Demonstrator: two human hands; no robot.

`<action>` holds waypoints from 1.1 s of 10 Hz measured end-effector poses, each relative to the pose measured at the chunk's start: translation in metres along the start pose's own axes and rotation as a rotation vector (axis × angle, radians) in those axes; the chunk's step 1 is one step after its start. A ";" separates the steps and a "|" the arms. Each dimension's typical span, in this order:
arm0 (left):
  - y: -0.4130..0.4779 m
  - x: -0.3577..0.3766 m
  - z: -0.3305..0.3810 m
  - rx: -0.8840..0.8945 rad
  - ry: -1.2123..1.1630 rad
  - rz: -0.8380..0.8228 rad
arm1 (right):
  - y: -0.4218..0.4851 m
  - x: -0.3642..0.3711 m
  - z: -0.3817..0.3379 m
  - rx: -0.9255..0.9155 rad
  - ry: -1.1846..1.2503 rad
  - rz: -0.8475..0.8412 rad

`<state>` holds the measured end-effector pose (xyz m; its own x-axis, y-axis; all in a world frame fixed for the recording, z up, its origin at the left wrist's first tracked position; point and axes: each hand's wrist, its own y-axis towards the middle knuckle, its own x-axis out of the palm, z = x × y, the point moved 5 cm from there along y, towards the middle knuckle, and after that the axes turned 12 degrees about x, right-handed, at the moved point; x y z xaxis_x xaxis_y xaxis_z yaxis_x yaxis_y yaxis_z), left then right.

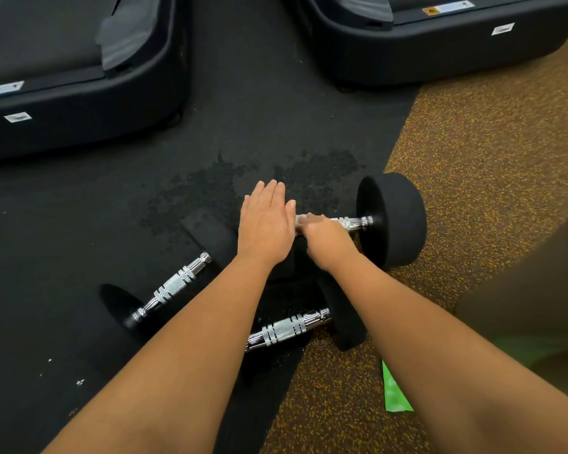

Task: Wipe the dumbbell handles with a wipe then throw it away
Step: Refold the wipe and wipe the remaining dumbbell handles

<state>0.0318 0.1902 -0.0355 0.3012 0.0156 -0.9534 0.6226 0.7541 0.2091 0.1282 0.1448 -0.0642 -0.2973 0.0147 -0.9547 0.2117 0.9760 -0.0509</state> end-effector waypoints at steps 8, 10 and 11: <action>0.000 0.001 0.000 -0.004 0.007 -0.001 | 0.027 -0.010 0.011 0.113 -0.182 -0.171; 0.000 0.000 0.000 -0.001 0.012 -0.002 | 0.025 -0.006 0.006 0.112 -0.094 -0.180; 0.000 0.001 0.000 -0.004 0.009 -0.009 | 0.016 0.001 0.014 0.063 0.020 -0.157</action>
<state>0.0318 0.1906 -0.0362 0.2892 0.0143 -0.9572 0.6227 0.7566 0.1994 0.1441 0.1571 -0.0696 -0.3498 -0.1315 -0.9276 0.2190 0.9512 -0.2175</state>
